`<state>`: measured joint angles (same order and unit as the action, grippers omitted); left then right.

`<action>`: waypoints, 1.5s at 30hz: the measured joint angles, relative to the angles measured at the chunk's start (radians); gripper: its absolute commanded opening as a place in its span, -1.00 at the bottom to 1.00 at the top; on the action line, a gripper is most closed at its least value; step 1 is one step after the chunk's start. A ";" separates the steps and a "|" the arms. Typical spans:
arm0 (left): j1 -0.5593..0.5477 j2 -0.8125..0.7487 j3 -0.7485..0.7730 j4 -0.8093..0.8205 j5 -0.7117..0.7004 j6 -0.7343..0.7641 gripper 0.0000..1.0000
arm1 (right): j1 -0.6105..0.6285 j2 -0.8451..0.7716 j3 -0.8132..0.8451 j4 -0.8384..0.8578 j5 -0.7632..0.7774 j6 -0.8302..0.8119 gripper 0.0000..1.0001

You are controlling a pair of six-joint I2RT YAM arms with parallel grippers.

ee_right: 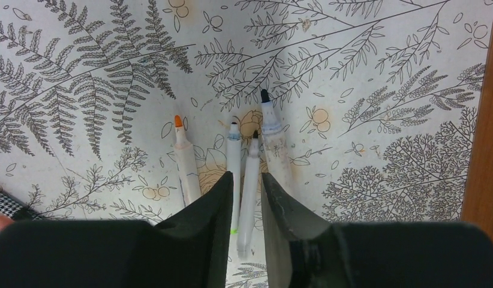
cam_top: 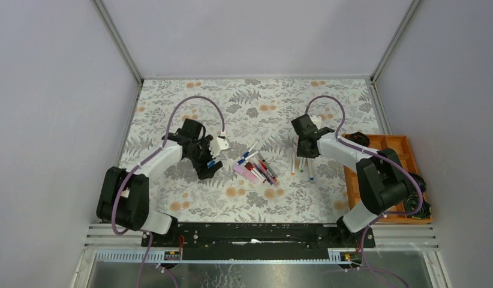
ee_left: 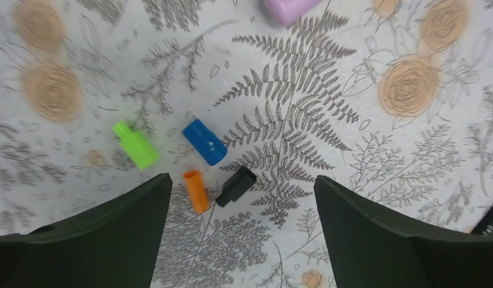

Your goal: Open the pen caps

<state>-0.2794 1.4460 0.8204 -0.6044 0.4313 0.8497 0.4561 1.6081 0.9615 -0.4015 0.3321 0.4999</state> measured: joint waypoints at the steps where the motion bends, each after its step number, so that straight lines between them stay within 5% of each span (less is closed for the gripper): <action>1: 0.000 -0.004 0.022 -0.018 0.013 -0.008 0.97 | 0.000 0.000 0.000 0.001 0.000 -0.002 -0.35; 15: 0.039 -0.178 0.405 -0.185 0.060 -0.176 0.97 | 0.047 -0.003 0.134 -0.040 -0.010 -0.028 -0.16; 29: 0.073 -0.183 0.405 -0.231 0.050 -0.237 0.97 | 0.217 0.407 0.560 -0.055 -0.228 0.014 0.11; 45: 0.073 -0.182 0.387 -0.241 0.061 -0.238 0.97 | 0.219 0.612 0.773 -0.146 -0.240 0.100 -0.06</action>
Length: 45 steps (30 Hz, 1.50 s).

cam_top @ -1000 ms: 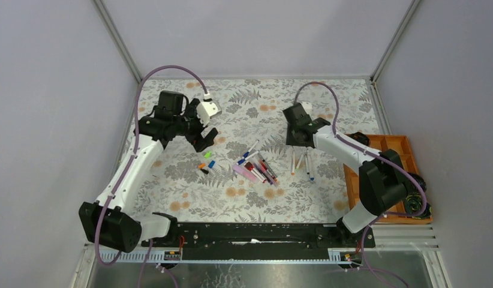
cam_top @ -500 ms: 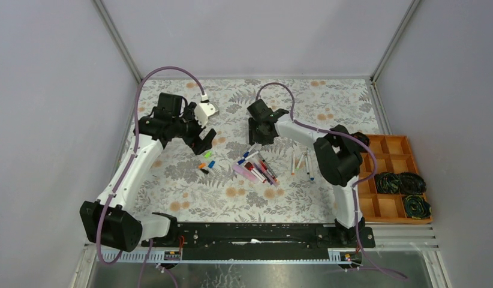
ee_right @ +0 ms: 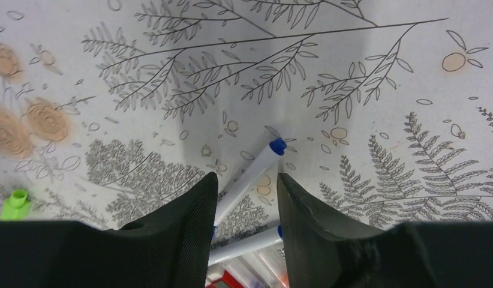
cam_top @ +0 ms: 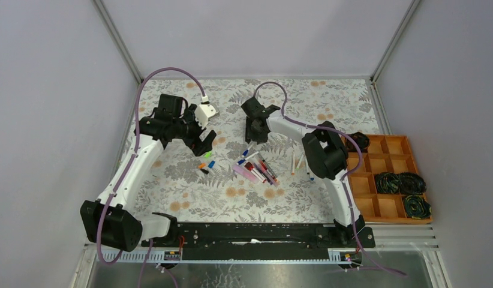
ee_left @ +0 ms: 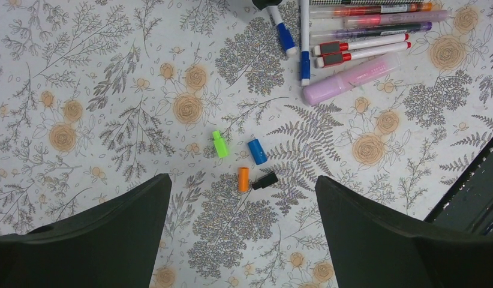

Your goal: Open the pen caps

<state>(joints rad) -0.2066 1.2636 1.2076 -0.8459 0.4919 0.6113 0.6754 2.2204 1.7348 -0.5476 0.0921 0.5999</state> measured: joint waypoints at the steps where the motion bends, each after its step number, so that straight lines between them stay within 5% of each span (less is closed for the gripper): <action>1: 0.000 0.000 0.000 0.000 0.000 0.000 0.97 | 0.000 0.009 0.007 -0.005 0.006 0.002 -0.08; 8: 0.000 0.000 -0.002 0.000 0.000 0.000 0.97 | 0.011 0.056 0.079 -0.056 0.061 0.008 -0.24; 19: 0.000 0.000 -0.002 0.001 -0.001 -0.019 0.97 | 0.023 0.130 0.203 -0.100 0.083 0.019 -0.98; 31: 0.000 -0.004 -0.026 0.048 -0.007 -0.137 0.97 | 0.027 0.137 0.276 -0.015 0.053 0.098 -1.00; 39: 0.001 0.000 -0.023 0.092 0.109 -0.294 0.97 | 0.028 -0.234 -0.111 0.263 0.048 0.228 -1.00; 45: 0.001 0.055 0.020 0.117 0.237 -0.396 0.96 | 0.047 -0.476 -0.248 0.474 0.064 0.315 -1.00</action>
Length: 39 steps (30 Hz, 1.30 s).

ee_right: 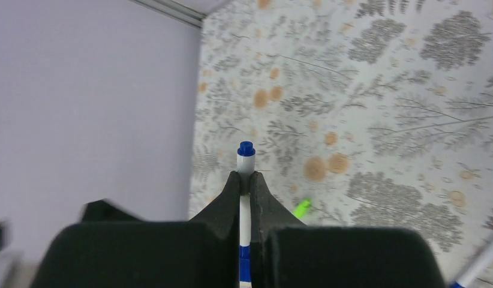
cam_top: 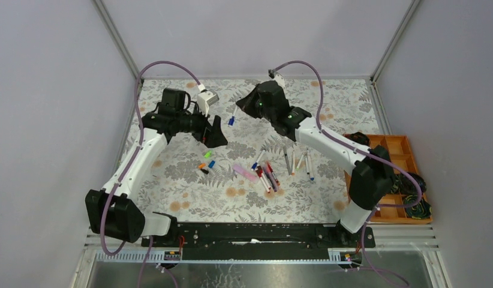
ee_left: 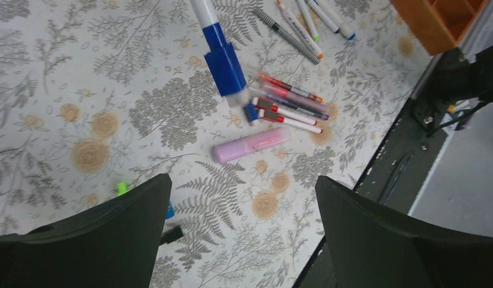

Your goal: Open the pen caps

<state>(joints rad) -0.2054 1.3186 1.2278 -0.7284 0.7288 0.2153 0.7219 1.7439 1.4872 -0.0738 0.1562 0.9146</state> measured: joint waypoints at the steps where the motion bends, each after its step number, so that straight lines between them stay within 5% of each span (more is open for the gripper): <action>1: 0.000 0.011 0.003 0.006 0.013 -0.010 0.96 | 0.006 -0.021 -0.012 0.029 0.001 0.010 -1.00; 11: 0.000 0.060 0.022 0.065 0.141 -0.106 0.71 | 0.061 -0.072 -0.095 0.136 -0.001 0.063 -1.00; 18: 0.002 0.056 0.022 0.102 0.176 -0.138 0.06 | 0.073 -0.096 -0.126 0.143 0.000 0.071 -1.00; 24: 0.004 0.047 0.022 0.113 0.168 -0.136 -0.17 | 0.079 -0.099 -0.127 0.155 0.000 0.072 -1.00; 27: 0.004 0.045 0.022 0.114 0.161 -0.131 -0.50 | 0.080 -0.100 -0.127 0.160 0.000 0.074 -1.00; 30: 0.005 0.045 0.021 0.114 0.141 -0.124 -1.00 | 0.082 -0.101 -0.127 0.163 0.004 0.073 -0.71; 32: 0.013 0.045 0.019 0.113 0.106 -0.112 -1.00 | 0.082 -0.109 -0.127 0.162 0.008 0.066 -0.37; 39: 0.010 0.021 0.008 0.111 0.082 -0.007 -1.00 | 0.060 -0.123 -0.076 0.040 -0.087 -0.001 0.16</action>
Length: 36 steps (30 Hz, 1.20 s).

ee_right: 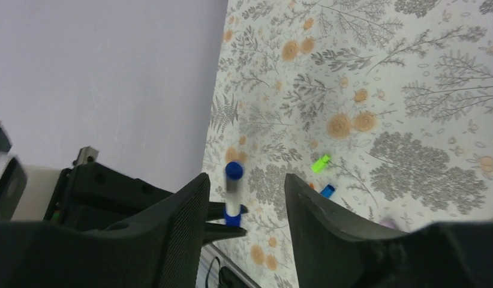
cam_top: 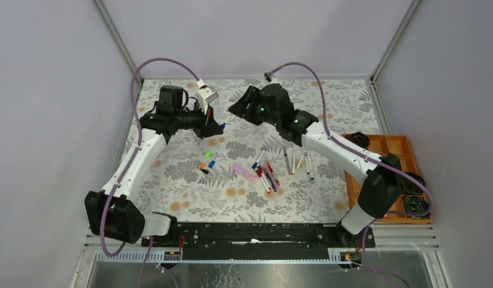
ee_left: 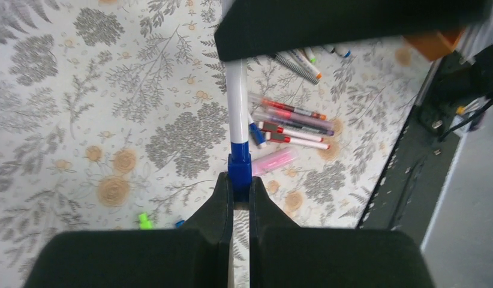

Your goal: Open the pen caps

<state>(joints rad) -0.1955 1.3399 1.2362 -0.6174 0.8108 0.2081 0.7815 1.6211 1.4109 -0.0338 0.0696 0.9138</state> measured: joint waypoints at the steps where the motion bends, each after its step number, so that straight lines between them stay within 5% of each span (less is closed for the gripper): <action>1: 0.000 -0.010 -0.005 -0.004 -0.002 0.032 -1.00 | -0.017 -0.002 0.012 -0.031 -0.042 -0.012 0.22; 10: -0.114 -0.101 -0.060 -0.128 -0.109 0.416 -1.00 | -0.245 -0.029 0.132 -0.324 -0.413 -0.187 0.52; 20: -0.265 -0.127 -0.103 -0.274 -0.256 0.679 -1.00 | -0.179 0.042 0.127 -0.460 -0.843 -0.363 0.49; 33: -0.346 -0.112 -0.088 -0.340 -0.315 0.792 -1.00 | -0.073 0.176 0.095 -0.515 -0.969 -0.449 -0.09; 36: -0.348 -0.112 -0.087 -0.348 -0.322 0.801 -1.00 | -0.072 0.190 0.095 -0.515 -0.977 -0.458 -0.37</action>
<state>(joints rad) -0.5430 1.2282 1.1492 -0.9653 0.4885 1.0088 0.7090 1.8114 1.5059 -0.5491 -0.9077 0.4561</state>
